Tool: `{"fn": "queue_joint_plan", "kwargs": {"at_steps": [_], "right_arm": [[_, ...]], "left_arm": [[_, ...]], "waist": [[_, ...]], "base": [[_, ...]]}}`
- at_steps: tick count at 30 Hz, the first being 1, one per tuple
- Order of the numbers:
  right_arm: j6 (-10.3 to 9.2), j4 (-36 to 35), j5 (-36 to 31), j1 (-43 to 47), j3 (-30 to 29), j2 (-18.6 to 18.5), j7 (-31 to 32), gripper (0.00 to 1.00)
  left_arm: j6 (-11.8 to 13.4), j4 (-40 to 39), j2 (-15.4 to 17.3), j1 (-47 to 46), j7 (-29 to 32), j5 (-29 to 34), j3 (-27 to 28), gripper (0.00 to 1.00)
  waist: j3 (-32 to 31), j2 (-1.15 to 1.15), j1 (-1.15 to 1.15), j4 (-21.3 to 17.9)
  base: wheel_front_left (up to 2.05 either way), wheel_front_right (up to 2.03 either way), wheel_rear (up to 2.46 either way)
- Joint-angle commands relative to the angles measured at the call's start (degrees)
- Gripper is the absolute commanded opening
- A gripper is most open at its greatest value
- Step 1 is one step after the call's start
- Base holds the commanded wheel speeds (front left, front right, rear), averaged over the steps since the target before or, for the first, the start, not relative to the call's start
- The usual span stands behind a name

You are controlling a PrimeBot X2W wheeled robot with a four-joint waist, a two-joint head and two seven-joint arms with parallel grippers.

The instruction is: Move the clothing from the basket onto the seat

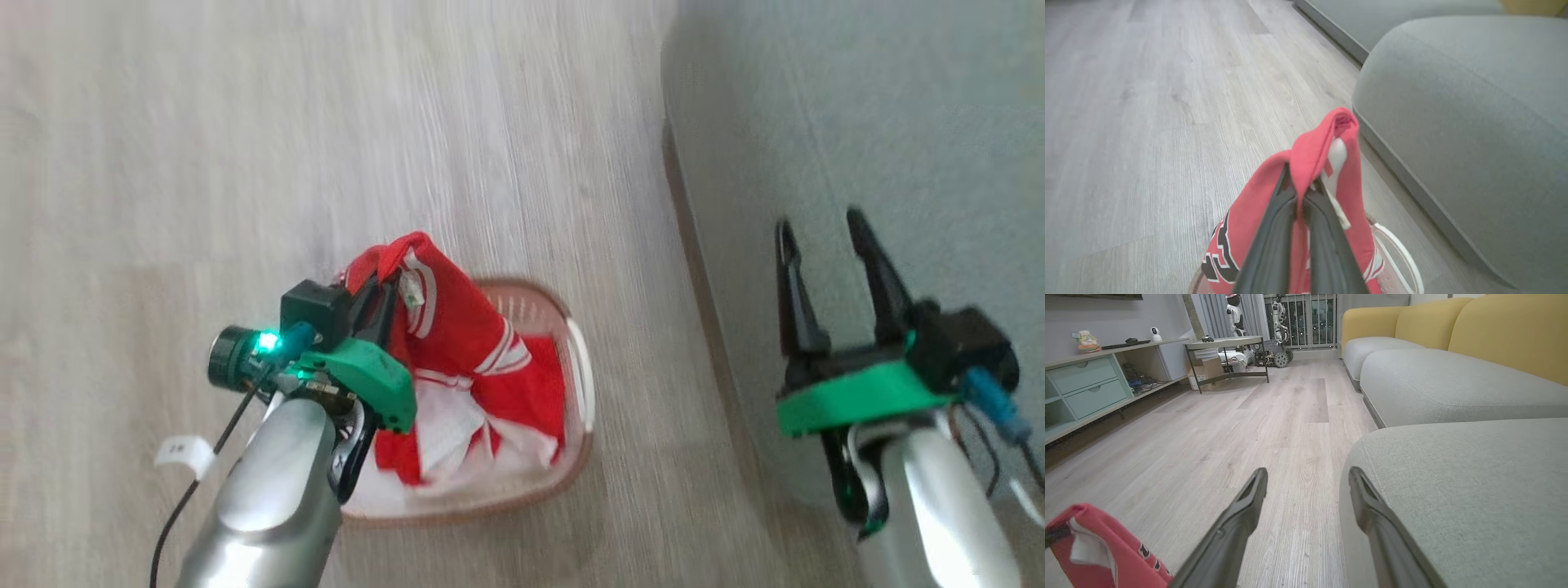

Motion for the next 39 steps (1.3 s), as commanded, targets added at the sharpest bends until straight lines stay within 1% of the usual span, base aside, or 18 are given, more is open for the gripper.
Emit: {"fn": "queue_joint_plan", "kwargs": {"at_steps": [1, 5, 10, 17, 22, 28, 29, 34, 39], "right_arm": [[-0.01, -1.31, -0.59, 0.52, 0.87, -0.37, -0.37, 1.0], [-0.01, 0.17, -0.91, 3.27, 0.71, -0.37, -0.37, 1.0], [-0.01, 1.54, -1.19, 5.47, 1.86, -0.37, -0.37, 1.0], [-0.01, 2.61, -1.66, 5.66, 5.17, -0.37, -0.37, 1.0], [-0.01, 4.32, -2.0, 4.43, 8.15, -0.37, -0.37, 1.0], [-0.01, 7.38, -1.65, 1.71, 13.13, -0.37, -0.37, 1.0], [-0.01, 7.38, -1.65, 1.71, 13.13, -0.37, -0.37, 1.0], [-0.01, 10.83, -1.83, -2.21, 16.79, -0.37, -0.37, 1.0], [-0.01, 14.77, -0.45, -6.09, 20.63, -0.37, -0.37, 1.0]], "left_arm": [[-0.42, -2.32, 0.61, -0.32, -0.71, -0.24, 1.75, 0.0], [-0.99, -4.38, 0.53, 0.06, -0.71, -0.59, 1.61, 0.0], [-1.67, -6.18, 0.42, -0.36, -0.71, -0.94, 0.61, 0.0], [-2.33, -7.56, 0.2, -3.35, -0.26, -2.41, -2.25, 0.0], [-2.41, -9.19, 0.12, -5.49, 0.37, -4.27, -5.41, 0.0], [-1.14, -12.6, 0.11, -7.46, 0.96, -7.57, -10.93, 0.0], [-1.14, -12.6, 0.11, -7.46, 0.96, -7.57, -10.93, 0.0], [0.36, -15.66, 0.1, -8.83, 1.19, -10.25, -15.17, 0.0], [1.78, -17.47, 0.1, -9.7, 1.27, -11.66, -18.28, 0.0]], "waist": [[-6.95, -0.01, 0.0, 1.73], [-11.62, -0.01, 0.0, 2.09], [-16.12, -0.01, 0.0, 1.98], [-19.21, -0.01, 0.0, 1.69], [-20.53, -0.01, 0.0, 1.79], [-21.63, -0.01, 0.0, 2.32], [-21.63, -0.01, 0.0, 2.32], [-22.28, -0.01, 0.0, 3.27], [-22.77, -0.01, 0.0, 4.6]], "base": [[0.0, 0.0, 0.0], [0.0, 0.0, 0.0], [0.0, 0.0, 0.0], [0.0, 0.0, 0.0], [0.0, 0.0, 0.0], [0.0, 0.0, 0.0], [0.0, 0.0, 0.0], [0.0, 0.0, 0.0], [0.0, 0.0, 0.0]]}}
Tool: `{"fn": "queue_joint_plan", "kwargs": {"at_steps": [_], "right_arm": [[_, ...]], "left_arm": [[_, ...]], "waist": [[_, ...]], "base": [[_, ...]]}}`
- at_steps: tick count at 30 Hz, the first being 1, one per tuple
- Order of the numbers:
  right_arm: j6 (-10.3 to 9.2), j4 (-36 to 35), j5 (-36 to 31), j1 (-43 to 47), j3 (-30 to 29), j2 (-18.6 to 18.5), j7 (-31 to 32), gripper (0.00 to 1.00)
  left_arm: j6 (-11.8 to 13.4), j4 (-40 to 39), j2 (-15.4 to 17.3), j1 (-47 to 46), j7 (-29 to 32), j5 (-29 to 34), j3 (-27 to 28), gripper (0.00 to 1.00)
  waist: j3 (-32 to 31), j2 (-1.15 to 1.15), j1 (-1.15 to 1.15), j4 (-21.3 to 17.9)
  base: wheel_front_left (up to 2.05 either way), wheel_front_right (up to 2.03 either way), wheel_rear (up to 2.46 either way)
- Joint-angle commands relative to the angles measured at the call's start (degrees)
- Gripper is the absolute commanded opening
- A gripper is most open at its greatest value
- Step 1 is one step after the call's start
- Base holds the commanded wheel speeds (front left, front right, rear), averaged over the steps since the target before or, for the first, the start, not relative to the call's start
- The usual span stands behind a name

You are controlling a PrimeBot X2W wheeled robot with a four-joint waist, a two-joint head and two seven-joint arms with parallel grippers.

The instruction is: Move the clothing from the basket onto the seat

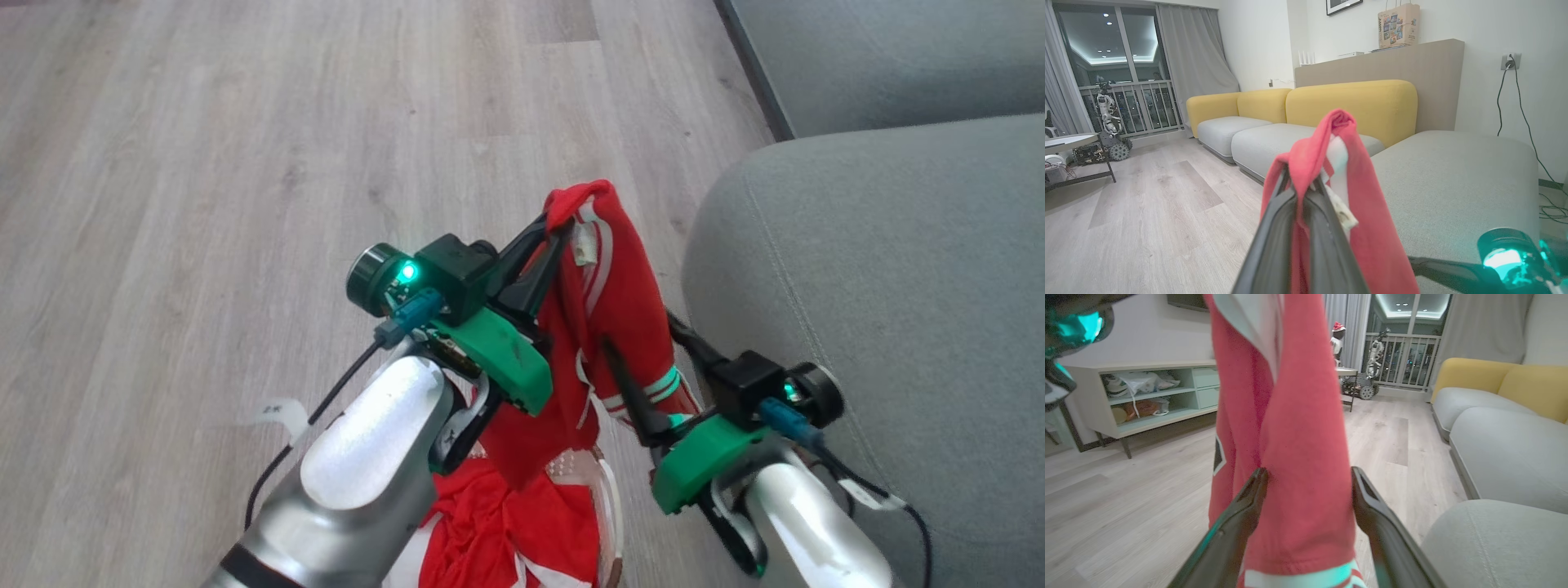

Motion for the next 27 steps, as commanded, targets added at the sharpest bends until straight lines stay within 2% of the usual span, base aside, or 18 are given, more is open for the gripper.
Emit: {"fn": "queue_joint_plan", "kwargs": {"at_steps": [1, 2, 3, 5, 6, 14, 16, 17, 18, 27], "right_arm": [[-0.01, -0.74, 0.98, -3.11, 1.93, 0.16, -0.37, 1.0], [-0.01, 0.04, 1.54, -3.7, 2.71, 0.16, -0.37, 0.86], [-0.01, 0.77, 1.98, -4.23, 3.41, 0.16, -0.37, 0.56], [-0.01, 1.59, 2.92, -5.08, 4.38, 0.16, -0.37, 0.13], [-0.01, 1.74, 3.42, -5.34, 4.63, 0.16, -0.37, 0.0], [-0.01, 2.2, 4.6, -6.32, 5.22, 0.16, -0.37, 0.0], [-0.01, 1.85, 5.15, -6.65, 4.77, 0.16, -0.37, 0.0], [-0.01, 1.7, 5.35, -6.86, 4.45, 0.16, -0.37, 0.0], [-0.01, 1.51, 5.45, -7.09, 4.03, 0.16, -0.37, 0.0], [-0.01, 0.92, 3.12, -8.58, -1.21, 0.16, -0.37, 0.0]], "left_arm": [[0.54, -2.25, 0.59, -3.96, 0.1, -0.64, 1.44, 0.0], [0.71, -2.47, 0.59, -3.97, 0.09, -0.91, 0.97, 0.0], [0.86, -2.65, 0.59, -3.93, 0.07, -1.15, 0.58, 0.0], [1.29, -2.71, 0.59, -3.73, 0.02, -1.43, 0.14, 0.0], [1.55, -2.6, 0.59, -3.56, -0.01, -1.54, 0.11, 0.0], [2.76, -1.11, 1.62, -1.1, -0.63, -2.67, 1.23, 0.0], [2.75, -0.75, 1.96, -0.1, -0.96, -3.22, 1.82, 0.69], [2.78, -0.53, 2.18, 0.43, -1.11, -3.32, 1.99, 0.96], [2.8, -0.31, 2.39, 0.96, -1.24, -3.32, 2.1, 1.0], [2.38, 1.44, 2.16, 6.26, -1.83, -3.92, 2.68, 1.0]], "waist": [[-0.21, 0.0, 0.0, 0.55], [-0.29, 0.0, 0.0, 0.85], [-0.37, 0.0, 0.0, 1.13], [-0.48, 0.0, 0.0, 1.65], [-0.53, 0.0, 0.0, 1.86], [-0.62, 0.0, 0.0, 2.61], [-0.61, 0.0, 0.0, 2.51], [-0.6, 0.0, 0.0, 2.42], [-0.57, 0.0, 0.0, 2.34], [-0.05, 0.0, 0.0, 0.52]], "base": [[0.0, 0.0, 0.0], [0.0, 0.0, 0.0], [0.0, 0.0, 0.0], [0.0, 0.0, 0.0], [0.0, 0.0, 0.0], [0.0, 0.0, 0.0], [0.0, 0.0, 0.0], [0.0, 0.0, 0.0], [0.0, 0.0, 0.0], [0.0, 0.0, 0.0]]}}
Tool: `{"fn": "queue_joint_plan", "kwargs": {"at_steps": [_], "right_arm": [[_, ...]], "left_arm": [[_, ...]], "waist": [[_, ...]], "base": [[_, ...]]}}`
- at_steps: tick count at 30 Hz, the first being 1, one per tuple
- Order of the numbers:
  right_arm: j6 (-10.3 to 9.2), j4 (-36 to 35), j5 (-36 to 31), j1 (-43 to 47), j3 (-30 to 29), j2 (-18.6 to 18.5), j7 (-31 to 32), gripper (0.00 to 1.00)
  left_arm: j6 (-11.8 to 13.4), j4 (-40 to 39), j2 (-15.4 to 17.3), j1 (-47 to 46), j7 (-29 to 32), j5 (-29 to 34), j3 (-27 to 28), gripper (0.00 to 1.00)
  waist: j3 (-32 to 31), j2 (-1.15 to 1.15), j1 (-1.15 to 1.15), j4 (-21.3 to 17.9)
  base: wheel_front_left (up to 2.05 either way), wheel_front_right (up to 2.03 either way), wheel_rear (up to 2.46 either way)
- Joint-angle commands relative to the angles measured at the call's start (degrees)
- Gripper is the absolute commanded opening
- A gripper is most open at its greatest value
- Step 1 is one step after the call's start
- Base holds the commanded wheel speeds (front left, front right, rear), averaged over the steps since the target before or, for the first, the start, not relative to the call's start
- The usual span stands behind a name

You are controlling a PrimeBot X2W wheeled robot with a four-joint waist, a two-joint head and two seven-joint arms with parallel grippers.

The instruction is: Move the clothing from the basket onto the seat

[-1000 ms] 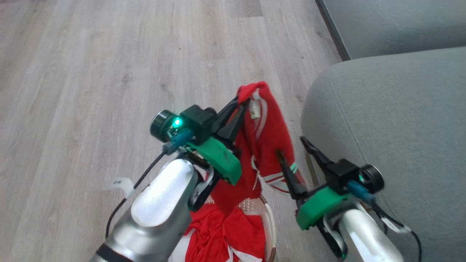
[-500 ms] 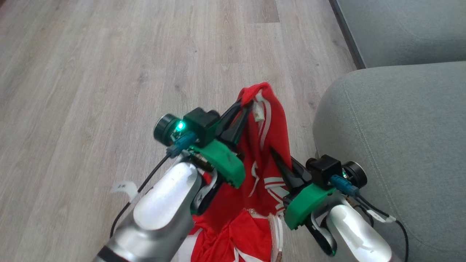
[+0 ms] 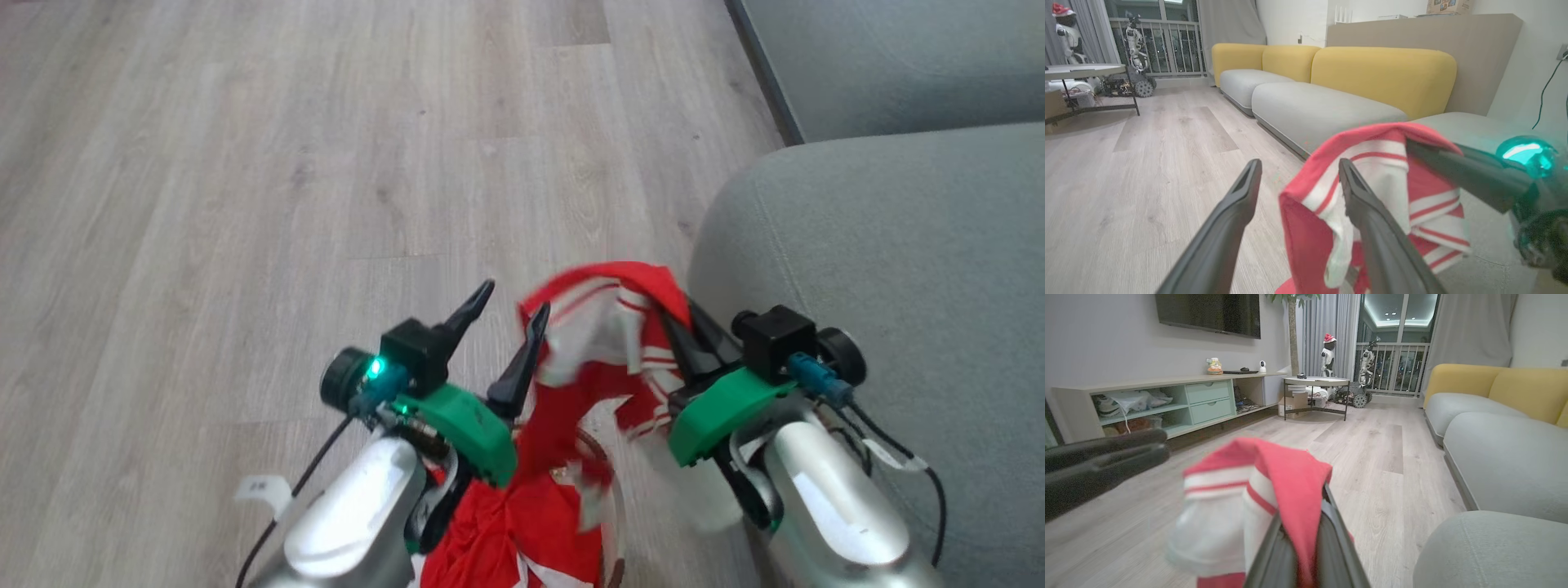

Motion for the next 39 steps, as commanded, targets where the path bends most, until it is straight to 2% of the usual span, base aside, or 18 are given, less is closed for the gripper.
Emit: {"fn": "queue_joint_plan", "kwargs": {"at_steps": [1, 10, 21, 25, 32, 39], "right_arm": [[-0.01, -2.44, -0.91, -3.66, -0.11, 0.23, -0.38, 0.0], [-0.01, -5.02, -4.12, -3.61, -4.77, -1.22, -0.38, 0.0], [-0.01, -10.55, -4.98, -3.93, -5.63, -3.34, 0.3, 0.0], [-0.01, -11.9, -4.64, -4.26, -5.53, -3.87, 1.06, 0.0], [-0.01, -12.48, -3.72, -6.1, -5.35, -5.1, 2.16, 0.0], [-0.01, -9.57, -2.95, -14.33, -6.06, -8.9, 2.75, 0.0]], "left_arm": [[0.02, -1.46, 0.5, -1.8, -0.67, -0.27, 2.29, 1.0], [-0.93, -3.07, -0.41, 2.64, -0.71, 1.57, 2.32, 1.0], [-1.71, -4.8, -0.96, 4.28, -0.72, 2.9, 0.03, 1.0], [-1.4, -5.3, -0.97, 3.65, -0.72, 2.79, -0.68, 1.0], [-1.02, -5.62, -0.98, 2.5, -0.72, 3.1, -1.29, 1.0], [-0.88, -5.78, -0.98, 1.33, -0.72, 4.45, -1.85, 1.0]], "waist": [[0.26, 0.0, 0.0, -0.76], [1.53, 0.0, 0.0, -5.77], [5.01, 0.0, 0.0, -16.71], [6.46, 0.0, 0.0, -19.23], [8.51, 0.0, 0.0, -20.68], [10.96, 0.0, 0.0, -18.36]], "base": [[0.0, 0.0, 0.0], [0.0, 0.0, 0.0], [0.0, 0.0, 0.0], [0.0, 0.0, 0.0], [0.0, 0.0, 0.0], [0.0, 0.0, 0.0]]}}
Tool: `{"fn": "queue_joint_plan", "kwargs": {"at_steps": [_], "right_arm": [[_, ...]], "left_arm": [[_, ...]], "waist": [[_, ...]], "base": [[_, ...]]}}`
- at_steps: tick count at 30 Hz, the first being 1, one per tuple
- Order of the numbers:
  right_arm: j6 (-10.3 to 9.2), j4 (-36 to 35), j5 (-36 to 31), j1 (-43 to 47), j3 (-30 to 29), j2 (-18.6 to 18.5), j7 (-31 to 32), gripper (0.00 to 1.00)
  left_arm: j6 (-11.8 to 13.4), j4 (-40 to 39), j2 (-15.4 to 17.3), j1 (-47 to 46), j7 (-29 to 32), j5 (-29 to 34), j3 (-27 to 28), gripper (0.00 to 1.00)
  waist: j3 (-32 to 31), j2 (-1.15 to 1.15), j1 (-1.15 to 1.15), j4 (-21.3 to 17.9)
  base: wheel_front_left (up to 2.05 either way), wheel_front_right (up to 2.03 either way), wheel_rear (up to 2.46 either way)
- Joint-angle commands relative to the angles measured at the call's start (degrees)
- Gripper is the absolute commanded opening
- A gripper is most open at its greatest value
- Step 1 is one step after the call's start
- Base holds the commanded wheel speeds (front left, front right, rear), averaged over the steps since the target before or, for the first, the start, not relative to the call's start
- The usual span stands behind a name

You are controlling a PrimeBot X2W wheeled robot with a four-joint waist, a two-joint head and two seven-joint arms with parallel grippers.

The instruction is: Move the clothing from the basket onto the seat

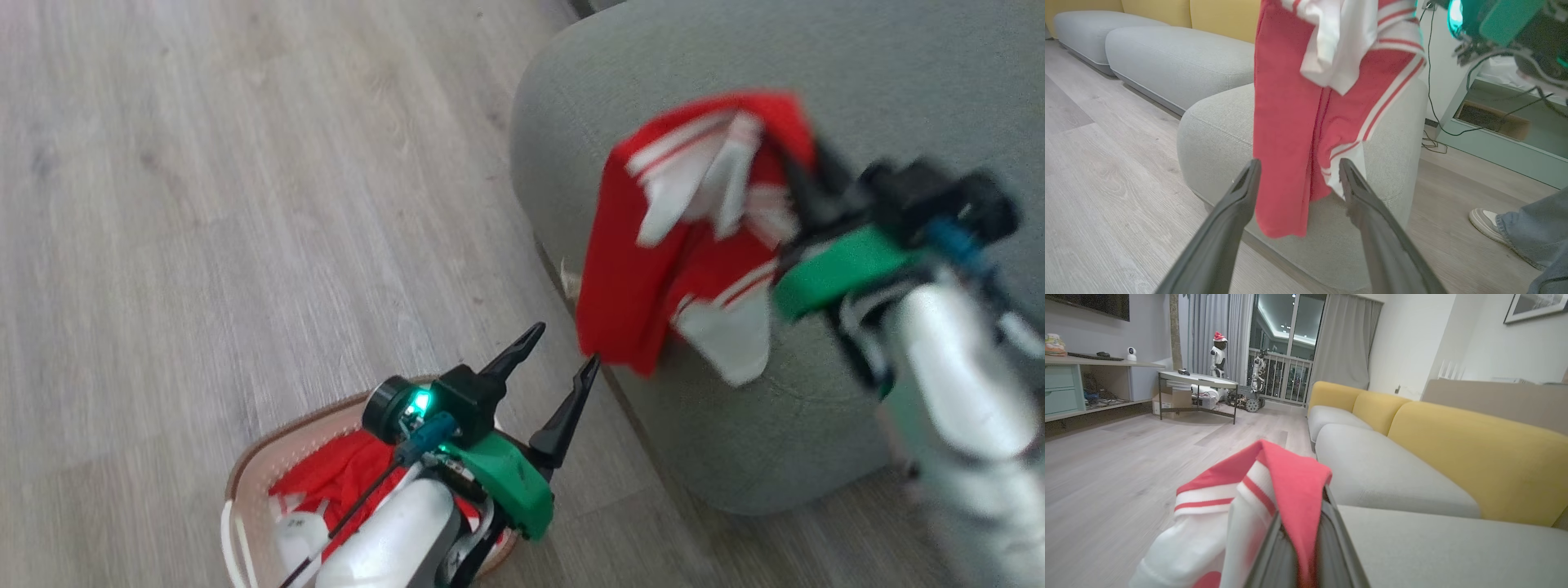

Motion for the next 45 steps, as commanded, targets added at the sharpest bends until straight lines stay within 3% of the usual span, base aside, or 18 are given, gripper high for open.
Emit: {"fn": "queue_joint_plan", "kwargs": {"at_steps": [1, 7, 17, 27, 31, 36, 45], "right_arm": [[-0.01, -1.02, 0.16, -5.86, -0.26, -1.13, -0.1, 0.0], [-0.01, 4.51, 2.16, -17.25, -5.04, -3.61, 0.29, 0.0], [-0.01, 14.06, 1.1, -35.3, -10.42, -11.75, 1.22, 0.0], [-0.01, 21.22, -6.59, -47.98, -21.19, -19.69, -1.26, 0.0], [-0.01, 24.7, -10.38, -47.86, -24.58, -19.16, -2.3, 0.0], [-0.01, 29.92, -13.24, -43.67, -29.31, -15.26, -2.98, 0.0], [-0.01, 34.22, -14.27, -34.66, -30.59, -8.5, -3.15, 0.0]], "left_arm": [[0.2, -2.17, 0.1, -3.33, -0.71, 0.86, 1.79, 1.0], [-0.06, -3.89, 0.11, -5.33, -0.71, 3.55, 3.6, 1.0], [-0.37, -7.64, 1.6, -8.42, -0.71, 7.63, 6.3, 1.0], [0.14, -11.75, 4.24, -10.98, -0.71, 10.57, 7.73, 1.0], [0.4, -12.42, 5.09, -11.61, -0.7, 11.24, 7.81, 1.0], [0.79, -12.69, 5.73, -12.32, -0.64, 11.7, 7.82, 1.0], [1.18, -12.07, 6.02, -12.28, -0.61, 11.45, 7.4, 1.0]], "waist": [[1.65, 0.0, 0.0, 1.71], [6.72, 0.0, 0.0, 5.54], [17.07, 0.0, 0.0, 10.73], [26.52, 0.0, 0.0, 13.9], [29.06, 0.0, 0.0, 14.26], [31.32, 0.0, 0.0, 14.21], [31.99, 0.0, 0.0, 13.88]], "base": [[0.0, 0.0, 0.0], [0.0, 0.0, 0.0], [0.0, 0.0, 0.0], [0.0, 0.0, 0.0], [0.0, 0.0, 0.0], [0.0, 0.0, 0.0], [0.0, 0.0, 0.0]]}}
